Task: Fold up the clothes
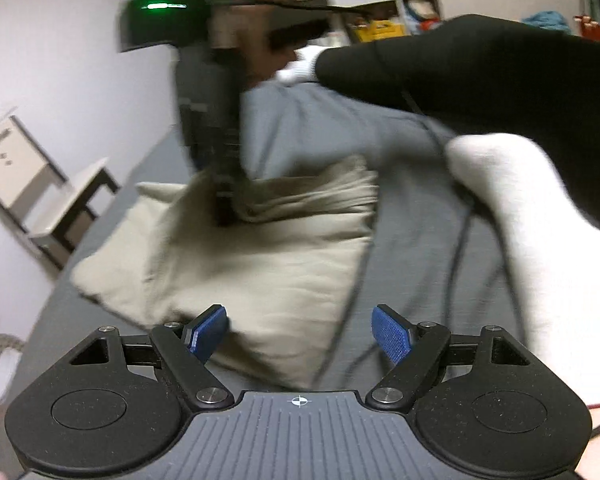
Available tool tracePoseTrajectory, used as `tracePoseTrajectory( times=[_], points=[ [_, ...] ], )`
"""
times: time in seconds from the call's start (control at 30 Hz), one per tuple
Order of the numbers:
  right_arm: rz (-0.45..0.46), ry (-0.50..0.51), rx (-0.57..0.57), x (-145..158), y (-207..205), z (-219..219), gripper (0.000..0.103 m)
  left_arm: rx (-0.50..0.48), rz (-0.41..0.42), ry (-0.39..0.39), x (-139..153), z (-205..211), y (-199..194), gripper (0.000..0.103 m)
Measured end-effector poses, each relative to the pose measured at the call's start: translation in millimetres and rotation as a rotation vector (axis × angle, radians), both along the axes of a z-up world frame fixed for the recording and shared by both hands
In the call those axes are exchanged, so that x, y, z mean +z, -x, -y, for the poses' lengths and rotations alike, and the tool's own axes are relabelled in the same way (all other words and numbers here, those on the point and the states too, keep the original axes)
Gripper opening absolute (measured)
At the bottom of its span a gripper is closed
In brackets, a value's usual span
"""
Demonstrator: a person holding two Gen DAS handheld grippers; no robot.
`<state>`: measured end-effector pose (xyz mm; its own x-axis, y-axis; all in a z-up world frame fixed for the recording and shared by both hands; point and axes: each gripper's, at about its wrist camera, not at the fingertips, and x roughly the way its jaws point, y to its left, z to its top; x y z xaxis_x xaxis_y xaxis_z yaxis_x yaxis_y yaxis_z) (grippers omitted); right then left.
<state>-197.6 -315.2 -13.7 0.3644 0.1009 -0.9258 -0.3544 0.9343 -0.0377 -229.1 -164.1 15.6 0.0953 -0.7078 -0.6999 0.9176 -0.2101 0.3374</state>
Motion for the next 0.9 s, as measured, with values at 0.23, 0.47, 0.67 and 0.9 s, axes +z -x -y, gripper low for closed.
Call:
tracePoseTrajectory(
  times=[0.23, 0.47, 0.67, 0.9],
  points=[
    [-0.011, -0.074, -0.177, 5, -7, 32, 0.031, 0.035, -0.023, -0.129, -13, -3, 9, 0.08],
    [0.073, -0.102, -0.28, 13, -10, 44, 0.036, 0.098, -0.048, -0.087, 0, -20, -2, 0.088],
    [-0.032, -0.276, -0.425, 14, 20, 41, 0.046, 0.013, -0.18, 0.13, 22, -32, 11, 0.089],
    [-0.034, -0.357, -0.607, -20, 27, 50, 0.018, 0.099, -0.123, -0.14, -25, -6, 21, 0.092]
  ],
)
